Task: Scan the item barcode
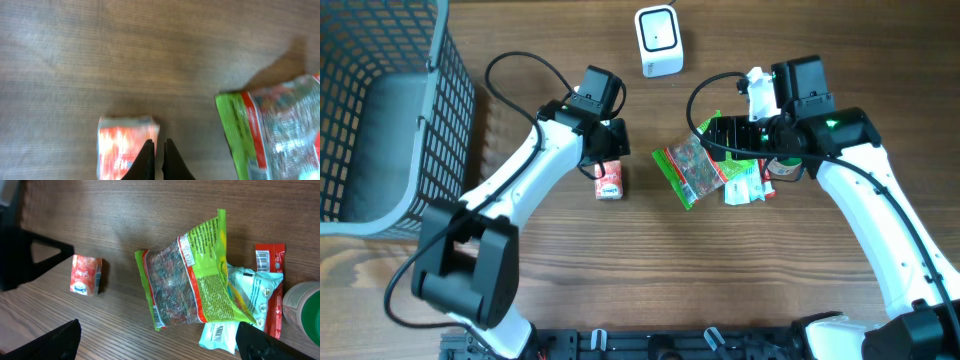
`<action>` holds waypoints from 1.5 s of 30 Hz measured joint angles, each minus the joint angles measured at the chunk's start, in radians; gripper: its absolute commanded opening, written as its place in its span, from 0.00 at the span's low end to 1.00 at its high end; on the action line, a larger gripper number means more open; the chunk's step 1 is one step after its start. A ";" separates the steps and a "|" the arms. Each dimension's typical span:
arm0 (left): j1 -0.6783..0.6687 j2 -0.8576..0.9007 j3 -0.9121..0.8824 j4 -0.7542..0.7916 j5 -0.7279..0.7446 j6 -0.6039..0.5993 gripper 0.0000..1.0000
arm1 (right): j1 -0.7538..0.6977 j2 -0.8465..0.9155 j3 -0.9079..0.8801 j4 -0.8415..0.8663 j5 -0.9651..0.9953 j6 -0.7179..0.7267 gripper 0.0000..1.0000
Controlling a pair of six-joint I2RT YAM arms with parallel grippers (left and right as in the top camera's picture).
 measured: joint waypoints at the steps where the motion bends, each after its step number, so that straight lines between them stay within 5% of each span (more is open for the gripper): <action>1: 0.000 0.020 -0.001 0.013 -0.007 0.000 0.04 | 0.000 0.000 0.000 0.001 0.000 0.000 1.00; 9: 0.003 0.136 0.000 0.011 -0.014 0.002 0.05 | 0.000 0.000 0.000 0.001 0.000 0.000 1.00; 12: 0.039 0.097 0.055 -0.074 -0.015 0.003 0.14 | 0.000 0.000 0.000 0.000 0.000 0.000 1.00; 15: 0.085 0.002 0.090 -0.195 -0.015 0.012 0.41 | 0.000 0.000 0.000 0.000 0.000 0.000 1.00; 18: 0.102 -0.018 0.081 -0.273 -0.012 0.015 0.32 | 0.000 0.000 0.000 0.000 0.000 0.000 0.99; 22: 0.098 -0.017 -0.040 -0.178 0.023 0.014 0.17 | 0.000 0.000 0.000 0.000 0.000 0.000 1.00; 27: 0.095 -0.012 -0.154 -0.068 0.070 0.016 0.15 | 0.000 0.000 0.000 0.000 0.000 0.000 1.00; 45: 0.097 -0.012 -0.209 -0.141 -0.095 0.016 0.14 | 0.000 0.000 0.000 0.000 0.000 0.000 1.00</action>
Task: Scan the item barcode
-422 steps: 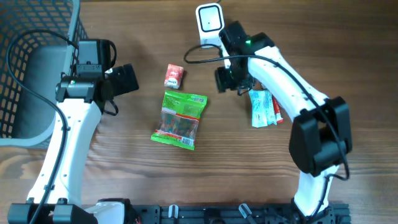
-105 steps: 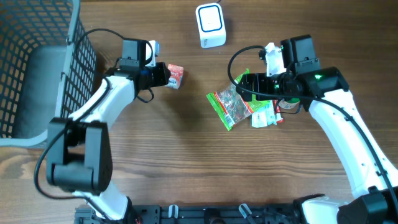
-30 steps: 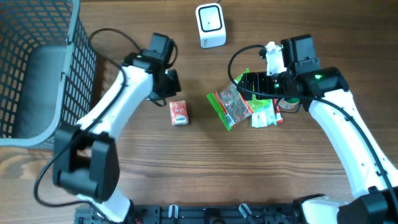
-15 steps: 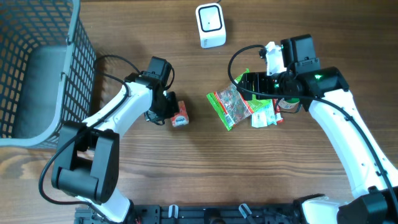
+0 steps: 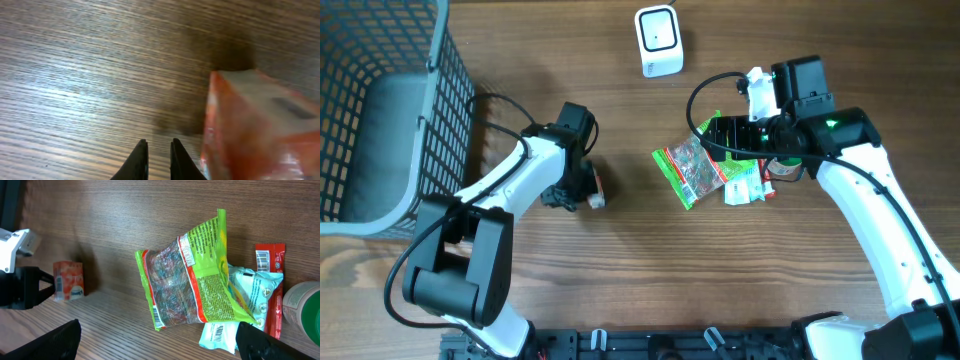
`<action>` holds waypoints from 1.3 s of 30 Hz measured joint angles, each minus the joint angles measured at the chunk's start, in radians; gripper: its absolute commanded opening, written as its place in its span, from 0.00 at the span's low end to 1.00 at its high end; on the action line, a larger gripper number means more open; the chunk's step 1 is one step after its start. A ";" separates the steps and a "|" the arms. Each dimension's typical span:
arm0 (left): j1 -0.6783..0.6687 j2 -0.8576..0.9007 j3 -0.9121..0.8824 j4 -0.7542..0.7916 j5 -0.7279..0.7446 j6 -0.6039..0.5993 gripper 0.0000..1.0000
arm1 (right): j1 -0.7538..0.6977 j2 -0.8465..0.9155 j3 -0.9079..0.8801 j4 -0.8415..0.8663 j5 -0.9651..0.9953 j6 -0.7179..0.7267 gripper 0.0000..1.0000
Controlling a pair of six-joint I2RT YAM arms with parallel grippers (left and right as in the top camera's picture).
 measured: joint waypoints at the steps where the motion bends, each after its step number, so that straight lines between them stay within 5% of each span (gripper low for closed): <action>1: 0.003 0.000 0.000 -0.006 -0.005 0.000 0.14 | 0.000 0.000 0.000 0.000 0.000 0.000 0.99; 5: 0.069 -0.002 0.008 -0.076 -0.014 0.000 0.34 | 0.000 0.000 0.000 0.000 0.000 0.000 1.00; 6: 0.090 -0.007 0.019 -0.091 -0.018 -0.003 0.58 | 0.000 0.000 0.000 0.000 0.000 0.000 1.00; 7: 0.108 -0.020 0.032 -0.098 -0.021 0.000 0.67 | 0.000 0.000 0.000 0.000 0.000 0.000 1.00; 11: 0.148 -0.108 0.061 -0.056 -0.021 0.001 0.67 | 0.000 0.000 0.000 0.000 0.000 0.000 1.00; 15: 0.158 -0.111 0.062 -0.031 0.057 0.005 0.86 | 0.000 0.000 0.000 0.000 0.000 0.000 1.00; 19: 0.159 -0.111 0.062 0.024 0.132 0.001 0.90 | 0.000 0.000 0.000 0.000 0.000 0.000 1.00; 22: 0.159 -0.111 0.063 0.095 0.138 0.001 0.81 | 0.000 0.000 0.000 0.000 0.000 0.000 1.00; 26: 0.154 -0.111 0.062 0.085 0.174 0.001 0.84 | 0.000 0.000 0.000 0.000 0.000 0.000 1.00; 31: 0.092 -0.111 0.061 0.074 0.193 0.001 0.75 | 0.000 0.000 0.000 0.000 0.000 0.000 1.00; 36: 0.007 -0.111 -0.011 0.117 0.197 -0.006 0.54 | 0.000 0.000 0.000 0.000 0.000 0.000 1.00; 39: -0.021 -0.112 -0.089 0.179 0.197 -0.016 0.31 | 0.000 0.000 0.000 0.000 0.000 0.000 1.00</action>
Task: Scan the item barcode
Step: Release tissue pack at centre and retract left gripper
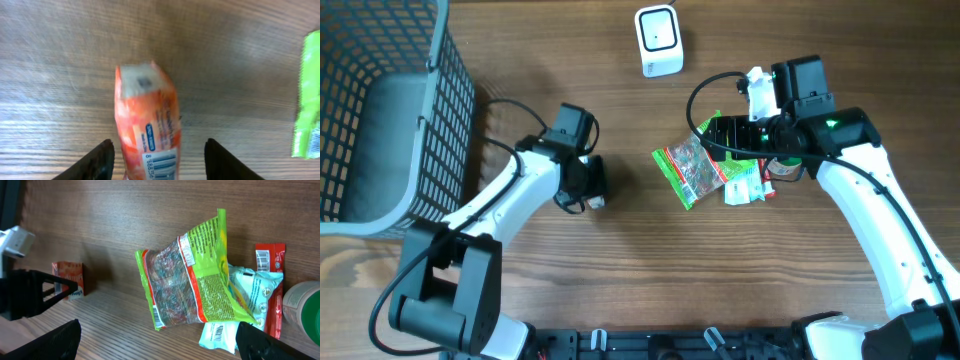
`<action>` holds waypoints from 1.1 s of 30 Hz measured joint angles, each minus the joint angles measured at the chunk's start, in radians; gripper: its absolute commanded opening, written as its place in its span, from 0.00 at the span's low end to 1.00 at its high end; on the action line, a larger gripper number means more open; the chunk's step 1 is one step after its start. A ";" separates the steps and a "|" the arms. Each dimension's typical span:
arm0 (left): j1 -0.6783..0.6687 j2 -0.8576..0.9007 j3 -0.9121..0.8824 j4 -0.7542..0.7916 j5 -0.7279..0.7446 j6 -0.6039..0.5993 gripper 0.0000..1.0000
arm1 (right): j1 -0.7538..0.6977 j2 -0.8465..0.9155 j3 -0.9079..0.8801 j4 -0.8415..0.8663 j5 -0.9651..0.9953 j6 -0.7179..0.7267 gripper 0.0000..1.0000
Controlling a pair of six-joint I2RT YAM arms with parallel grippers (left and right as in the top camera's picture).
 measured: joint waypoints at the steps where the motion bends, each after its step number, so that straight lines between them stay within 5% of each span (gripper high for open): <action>1: -0.005 0.000 -0.016 0.010 0.000 -0.003 0.20 | 0.000 0.000 0.000 0.000 0.000 0.000 1.00; 7: -0.008 0.000 -0.026 0.069 0.004 -0.015 0.17 | 0.000 0.000 0.000 0.000 0.000 0.000 1.00; 15: -0.048 -0.001 -0.013 0.232 0.285 -0.014 0.20 | 0.000 0.000 0.000 0.000 0.000 0.000 1.00; 24: -0.094 0.008 -0.027 0.207 0.167 -0.015 0.58 | 0.000 0.000 0.000 0.000 0.000 0.000 1.00; 27: -0.066 0.006 0.002 0.111 0.153 -0.005 0.42 | 0.000 0.000 0.000 0.000 0.000 0.000 1.00; 33: 0.015 -0.002 0.056 0.004 0.039 0.010 0.40 | 0.000 0.000 0.000 0.000 0.000 0.000 1.00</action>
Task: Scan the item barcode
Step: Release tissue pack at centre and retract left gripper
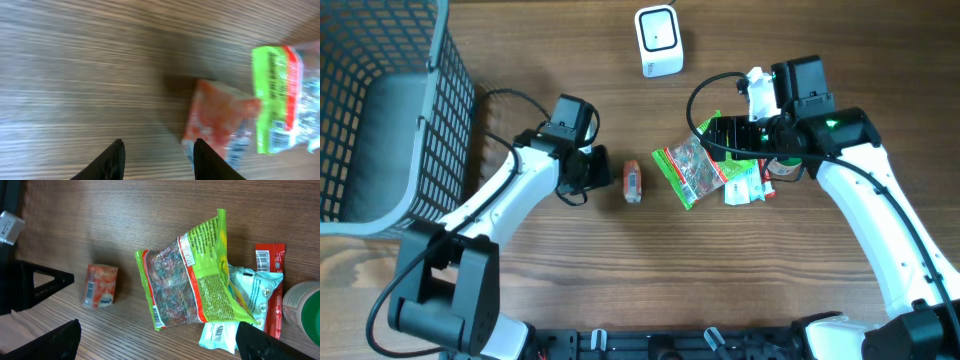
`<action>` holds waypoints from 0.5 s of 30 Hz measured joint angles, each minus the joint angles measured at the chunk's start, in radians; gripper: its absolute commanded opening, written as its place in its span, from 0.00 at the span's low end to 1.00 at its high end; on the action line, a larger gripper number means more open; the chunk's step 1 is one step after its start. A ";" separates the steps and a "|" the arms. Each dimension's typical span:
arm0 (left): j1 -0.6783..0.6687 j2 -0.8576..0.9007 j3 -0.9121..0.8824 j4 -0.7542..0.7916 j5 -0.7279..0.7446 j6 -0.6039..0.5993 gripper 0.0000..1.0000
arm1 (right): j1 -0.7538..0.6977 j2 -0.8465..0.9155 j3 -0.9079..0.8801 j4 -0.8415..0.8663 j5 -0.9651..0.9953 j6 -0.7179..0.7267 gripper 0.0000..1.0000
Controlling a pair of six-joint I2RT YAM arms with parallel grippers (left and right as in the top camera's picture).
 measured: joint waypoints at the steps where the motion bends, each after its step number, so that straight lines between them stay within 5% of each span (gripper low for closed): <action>1: 0.010 0.000 0.000 -0.006 -0.011 0.000 0.38 | 0.000 0.000 0.000 0.000 0.000 0.000 1.00; 3: 0.025 0.000 0.000 0.003 0.029 0.009 0.04 | 0.000 0.000 0.000 0.000 0.000 0.000 1.00; 8: 0.018 -0.001 0.002 0.082 0.251 0.060 0.04 | 0.000 0.000 0.000 0.000 0.000 0.000 1.00; 15: -0.167 -0.001 0.003 0.209 0.276 0.063 0.04 | 0.000 0.000 0.000 0.000 0.000 0.000 1.00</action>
